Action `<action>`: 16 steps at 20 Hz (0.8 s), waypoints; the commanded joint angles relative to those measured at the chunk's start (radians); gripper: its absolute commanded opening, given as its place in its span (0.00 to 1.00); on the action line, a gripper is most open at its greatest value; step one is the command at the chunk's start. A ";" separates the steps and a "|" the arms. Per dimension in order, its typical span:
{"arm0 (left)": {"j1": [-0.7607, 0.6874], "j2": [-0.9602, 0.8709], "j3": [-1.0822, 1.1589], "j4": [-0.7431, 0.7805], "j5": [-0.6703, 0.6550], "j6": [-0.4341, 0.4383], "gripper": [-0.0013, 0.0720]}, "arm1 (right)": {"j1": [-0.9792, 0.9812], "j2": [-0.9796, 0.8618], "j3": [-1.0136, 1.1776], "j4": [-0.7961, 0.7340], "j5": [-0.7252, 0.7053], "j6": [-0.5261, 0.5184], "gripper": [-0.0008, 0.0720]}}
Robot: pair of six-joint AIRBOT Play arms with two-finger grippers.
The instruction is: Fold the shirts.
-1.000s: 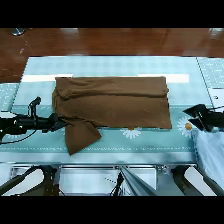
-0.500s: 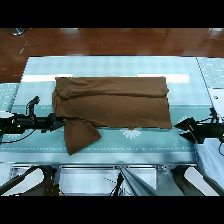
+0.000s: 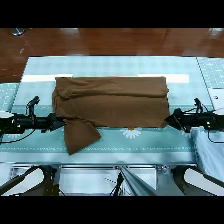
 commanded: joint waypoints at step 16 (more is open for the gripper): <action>-0.150 -0.415 0.779 -0.018 -0.006 -0.213 0.04 | 0.137 -0.264 0.661 0.084 0.038 0.033 0.05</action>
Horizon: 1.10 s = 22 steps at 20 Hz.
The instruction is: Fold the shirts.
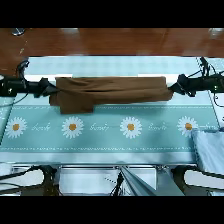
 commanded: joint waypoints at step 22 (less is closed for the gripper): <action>0.097 -0.415 0.598 0.260 -0.226 -0.206 0.98 | -0.162 -0.306 0.308 0.091 0.019 -0.037 0.86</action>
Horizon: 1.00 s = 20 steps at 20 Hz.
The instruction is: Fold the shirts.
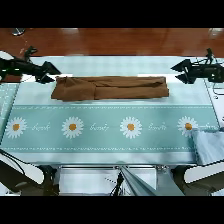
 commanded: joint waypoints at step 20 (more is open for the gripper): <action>-0.163 0.418 -0.506 -0.233 0.253 0.266 0.04 | 0.087 -0.042 -0.058 0.028 0.163 -0.038 0.04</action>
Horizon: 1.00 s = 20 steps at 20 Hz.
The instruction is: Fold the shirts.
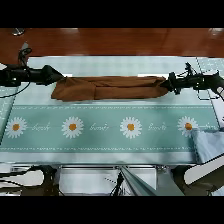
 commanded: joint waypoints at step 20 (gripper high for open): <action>-1.046 -0.381 0.337 0.051 0.116 -0.373 0.04 | -0.006 1.361 -0.515 -0.286 0.218 0.220 0.04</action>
